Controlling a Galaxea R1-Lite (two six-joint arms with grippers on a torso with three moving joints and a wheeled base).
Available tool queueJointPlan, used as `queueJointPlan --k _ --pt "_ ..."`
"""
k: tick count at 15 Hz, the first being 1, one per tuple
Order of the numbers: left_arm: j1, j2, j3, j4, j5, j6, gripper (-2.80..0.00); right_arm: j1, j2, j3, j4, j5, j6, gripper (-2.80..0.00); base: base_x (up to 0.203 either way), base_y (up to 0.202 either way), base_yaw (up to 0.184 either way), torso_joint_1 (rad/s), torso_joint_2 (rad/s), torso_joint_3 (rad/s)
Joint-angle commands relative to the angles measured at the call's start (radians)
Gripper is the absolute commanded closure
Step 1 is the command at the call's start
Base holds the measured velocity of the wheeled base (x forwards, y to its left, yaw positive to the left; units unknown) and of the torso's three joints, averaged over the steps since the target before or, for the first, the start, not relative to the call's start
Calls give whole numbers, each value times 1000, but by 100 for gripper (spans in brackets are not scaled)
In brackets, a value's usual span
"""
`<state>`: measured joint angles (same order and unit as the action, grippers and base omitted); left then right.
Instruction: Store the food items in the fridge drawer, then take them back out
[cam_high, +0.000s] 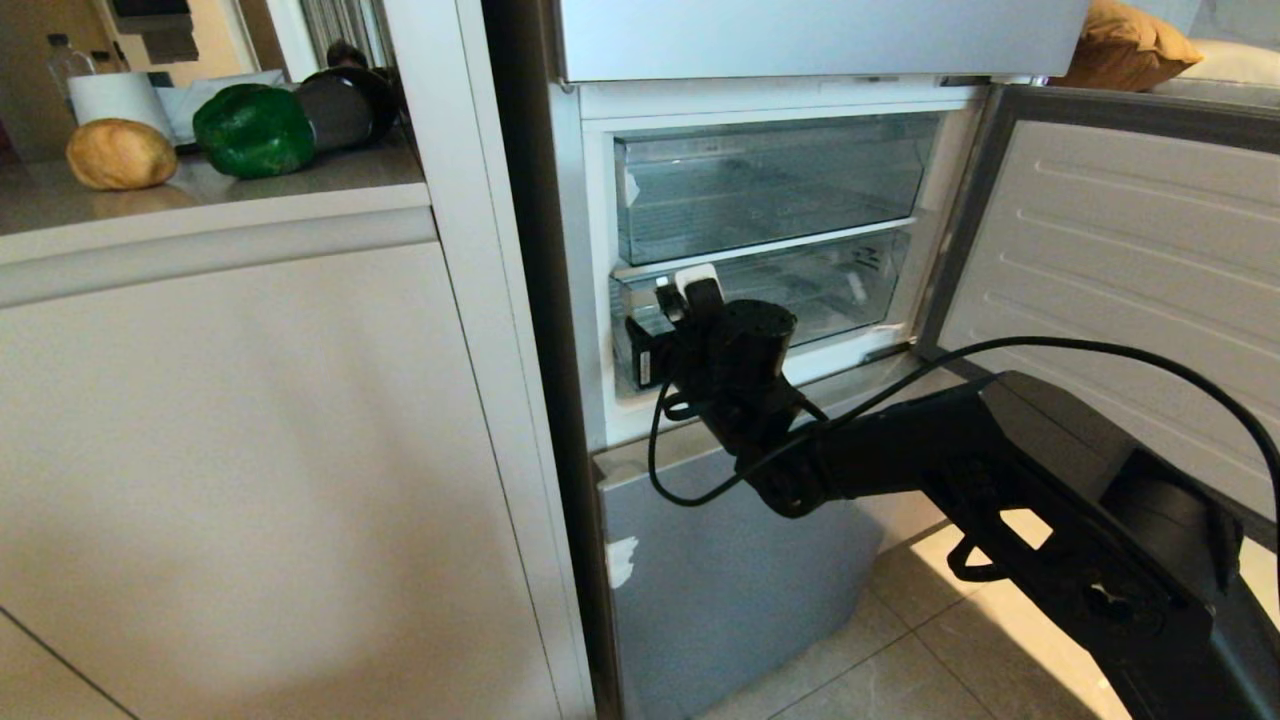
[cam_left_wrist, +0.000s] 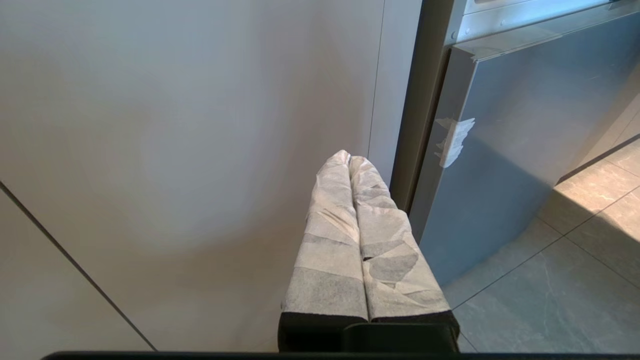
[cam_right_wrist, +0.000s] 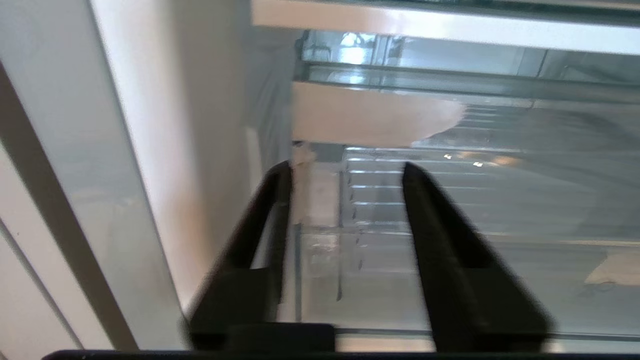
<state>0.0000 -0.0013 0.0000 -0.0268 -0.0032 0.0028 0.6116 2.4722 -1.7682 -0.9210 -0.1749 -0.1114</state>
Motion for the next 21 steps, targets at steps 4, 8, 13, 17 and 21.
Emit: queueJointPlan --k 4,8,13,17,21 --pt "0 0 11 -1 0 0 0 11 17 -27 7 -3 -2 0 0 0 0 0 0 0" --pt "0 0 11 -1 1 0 0 13 16 -24 5 -6 -11 0 0 0 0 0 0 0" --pt "0 0 11 -1 1 0 0 27 -25 16 4 -24 -27 0 0 0 0 0 0 0" --pt "0 0 11 -1 0 0 0 51 -77 111 -2 -57 -29 0 0 0 0 0 0 0" --pt "0 0 11 -1 0 0 0 82 -137 224 -33 -96 -29 0 0 0 0 0 0 0"
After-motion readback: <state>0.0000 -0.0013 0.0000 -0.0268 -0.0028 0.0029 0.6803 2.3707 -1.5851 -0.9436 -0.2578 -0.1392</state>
